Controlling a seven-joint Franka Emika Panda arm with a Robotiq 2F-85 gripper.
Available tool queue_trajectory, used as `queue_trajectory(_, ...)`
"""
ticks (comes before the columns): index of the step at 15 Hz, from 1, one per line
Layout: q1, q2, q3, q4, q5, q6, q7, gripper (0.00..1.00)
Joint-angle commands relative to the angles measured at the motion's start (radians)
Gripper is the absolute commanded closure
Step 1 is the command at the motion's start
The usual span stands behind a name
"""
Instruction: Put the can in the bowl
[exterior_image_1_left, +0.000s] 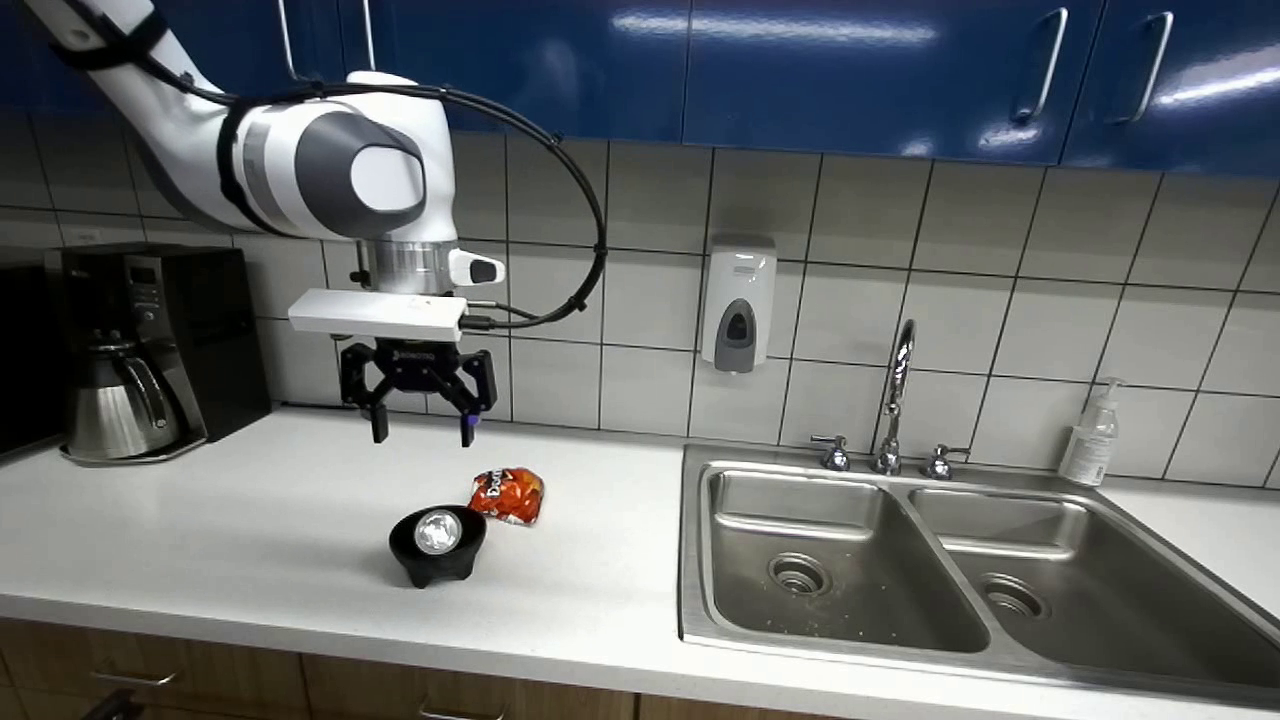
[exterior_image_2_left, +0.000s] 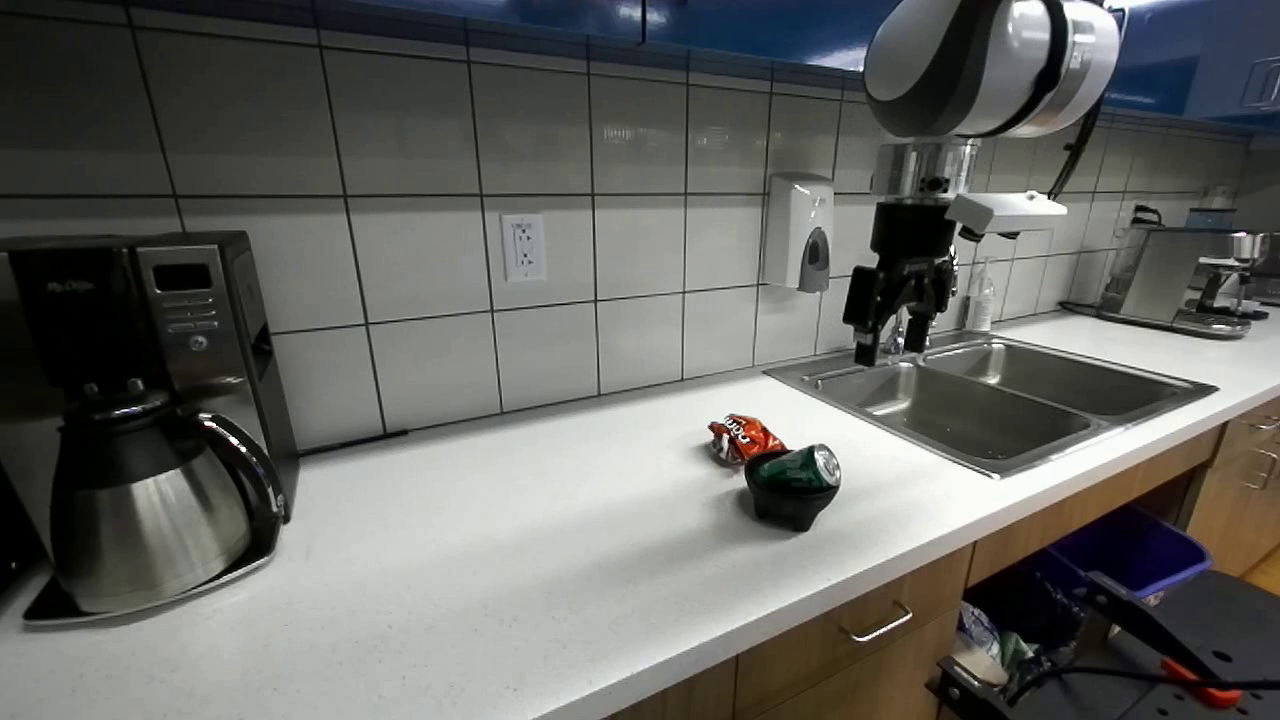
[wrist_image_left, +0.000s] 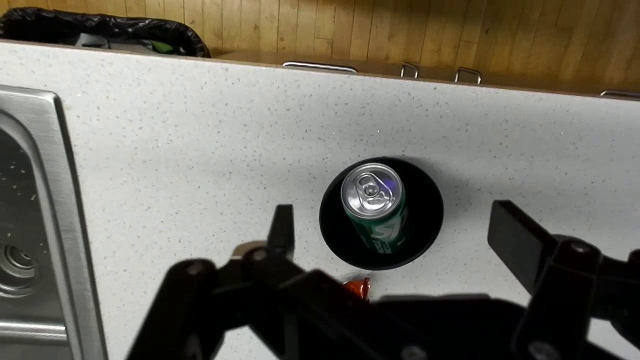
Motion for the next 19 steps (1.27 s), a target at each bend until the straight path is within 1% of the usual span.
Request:
queue_trajectory(1, 0.011, -0.152, -0.029, -0.099, -0.031, -0.033, -0.032, 0.0)
queue_trajectory(8, 0.012, -0.363, -0.066, -0.217, -0.072, -0.088, -0.068, 0.0)
queue_trajectory(9, 0.018, -0.34, -0.073, -0.157, -0.072, -0.123, -0.078, 0.0)
queue_trajectory(15, 0.013, -0.438, -0.091, -0.155, -0.103, -0.195, -0.091, 0.0)
queue_trajectory(16, 0.011, -0.446, -0.091, -0.156, -0.107, -0.196, -0.084, 0.0)
queue_trajectory(17, 0.022, -0.401, -0.094, -0.155, -0.091, -0.155, -0.067, 0.0)
queue_trajectory(19, 0.022, -0.416, -0.097, -0.155, -0.095, -0.163, -0.067, 0.0)
